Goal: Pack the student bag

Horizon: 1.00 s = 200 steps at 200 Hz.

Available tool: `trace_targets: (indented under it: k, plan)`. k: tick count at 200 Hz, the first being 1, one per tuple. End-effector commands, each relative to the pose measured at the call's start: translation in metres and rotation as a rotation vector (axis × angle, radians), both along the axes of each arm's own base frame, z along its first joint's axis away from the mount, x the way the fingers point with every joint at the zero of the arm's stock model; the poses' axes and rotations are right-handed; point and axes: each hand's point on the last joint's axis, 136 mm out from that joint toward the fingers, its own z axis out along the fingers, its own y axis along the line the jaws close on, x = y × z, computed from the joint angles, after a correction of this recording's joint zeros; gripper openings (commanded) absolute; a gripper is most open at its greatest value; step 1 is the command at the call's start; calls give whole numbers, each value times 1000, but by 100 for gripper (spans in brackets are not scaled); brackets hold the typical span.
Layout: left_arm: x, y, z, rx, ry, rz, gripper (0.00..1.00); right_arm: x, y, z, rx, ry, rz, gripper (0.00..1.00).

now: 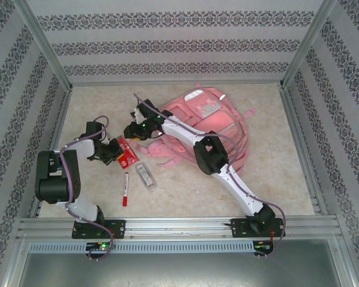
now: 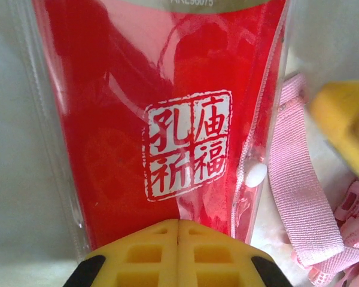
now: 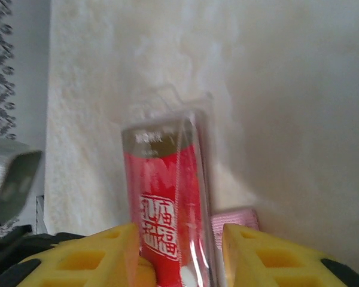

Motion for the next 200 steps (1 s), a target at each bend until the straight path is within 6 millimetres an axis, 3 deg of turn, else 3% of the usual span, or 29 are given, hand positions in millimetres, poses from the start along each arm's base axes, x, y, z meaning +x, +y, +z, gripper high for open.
trace_targets:
  k: [1,37,71,103,126,136,154,178,200]
  plan:
    - [-24,0,-33,14,109,-8,0,-22,11,-12,-4,15,74,41]
    - [-15,-7,-27,-33,66,-17,0,-34,16,-31,-14,47,109,34]
    - [-10,-10,-21,-43,45,-42,0,-48,25,-32,17,61,164,30]
    - [-6,-11,-11,-48,3,-52,0,-44,25,-18,15,1,172,21]
    - [-6,-7,-5,-32,-1,-37,0,-34,9,-21,-119,-140,143,7]
    - [-6,-6,3,-32,6,-21,5,-29,0,-24,-188,-208,130,0]
    - [-9,1,29,-5,-8,5,26,-24,-9,-21,-241,-276,127,0]
    - [-30,24,46,92,43,75,26,-32,-5,-10,-187,-255,165,0]
    - [-34,20,38,58,63,68,26,-40,4,1,-108,-181,172,0]
